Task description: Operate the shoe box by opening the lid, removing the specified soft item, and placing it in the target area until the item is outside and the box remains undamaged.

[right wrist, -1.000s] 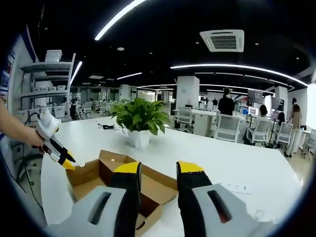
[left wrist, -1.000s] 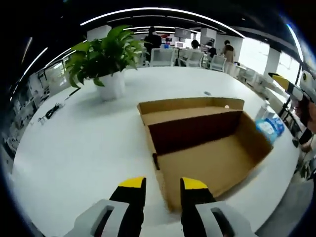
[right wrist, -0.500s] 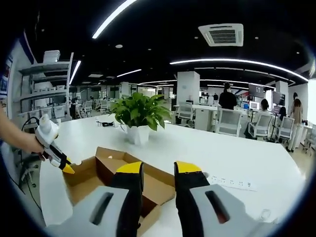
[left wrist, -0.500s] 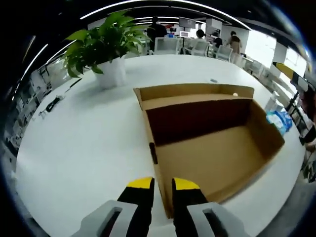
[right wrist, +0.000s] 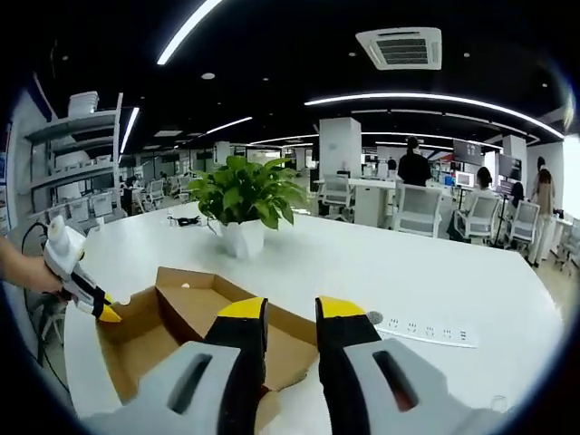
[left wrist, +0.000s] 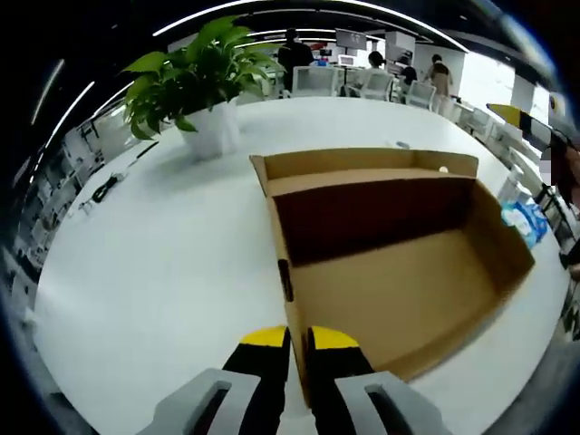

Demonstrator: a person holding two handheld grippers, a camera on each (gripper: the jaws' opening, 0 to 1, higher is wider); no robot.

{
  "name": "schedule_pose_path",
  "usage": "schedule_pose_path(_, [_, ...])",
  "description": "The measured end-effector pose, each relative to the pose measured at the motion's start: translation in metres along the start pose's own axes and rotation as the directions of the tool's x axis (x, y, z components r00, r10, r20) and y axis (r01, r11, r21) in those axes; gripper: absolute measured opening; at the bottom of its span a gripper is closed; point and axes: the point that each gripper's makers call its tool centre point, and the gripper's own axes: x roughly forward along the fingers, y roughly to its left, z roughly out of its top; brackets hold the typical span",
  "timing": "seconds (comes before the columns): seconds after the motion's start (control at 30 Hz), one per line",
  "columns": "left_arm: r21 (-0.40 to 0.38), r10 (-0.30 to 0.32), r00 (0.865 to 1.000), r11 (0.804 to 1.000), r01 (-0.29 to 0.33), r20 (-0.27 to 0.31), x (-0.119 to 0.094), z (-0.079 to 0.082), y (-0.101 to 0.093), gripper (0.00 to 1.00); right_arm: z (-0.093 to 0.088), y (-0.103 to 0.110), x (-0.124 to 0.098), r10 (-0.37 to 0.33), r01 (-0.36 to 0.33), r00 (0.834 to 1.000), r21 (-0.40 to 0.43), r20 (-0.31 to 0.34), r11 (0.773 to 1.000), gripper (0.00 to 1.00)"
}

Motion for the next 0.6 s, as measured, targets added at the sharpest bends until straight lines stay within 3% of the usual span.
schedule_pose_path(0.23, [-0.023,0.026,1.000,0.999,-0.026,0.014,0.000,-0.001,0.001,0.06,-0.015,-0.018,0.031,-0.014,0.018,0.997,0.056,-0.075,0.998,0.18])
schedule_pose_path(0.27, [-0.024,0.027,1.000,0.999,-0.026,0.017,0.000,-0.001,0.001,0.06,-0.025,-0.020,0.036,-0.012,0.023,0.992,0.082,-0.125,0.996,0.19])
schedule_pose_path(0.33, [-0.035,0.026,0.999,0.999,-0.025,0.021,0.000,-0.001,0.002,0.05,-0.031,-0.028,0.046,-0.036,0.049,0.988,0.081,-0.152,0.995,0.17])
schedule_pose_path(0.5, [-0.046,0.032,0.999,0.998,-0.030,0.034,0.000,-0.002,0.001,0.05,-0.057,-0.035,0.057,-0.042,0.082,0.964,0.142,-0.261,0.986,0.19])
schedule_pose_path(0.6, [-0.056,0.033,0.999,0.998,-0.031,0.041,0.000,-0.002,0.000,0.05,-0.074,-0.034,0.060,-0.026,0.089,0.938,0.167,-0.347,0.982,0.21])
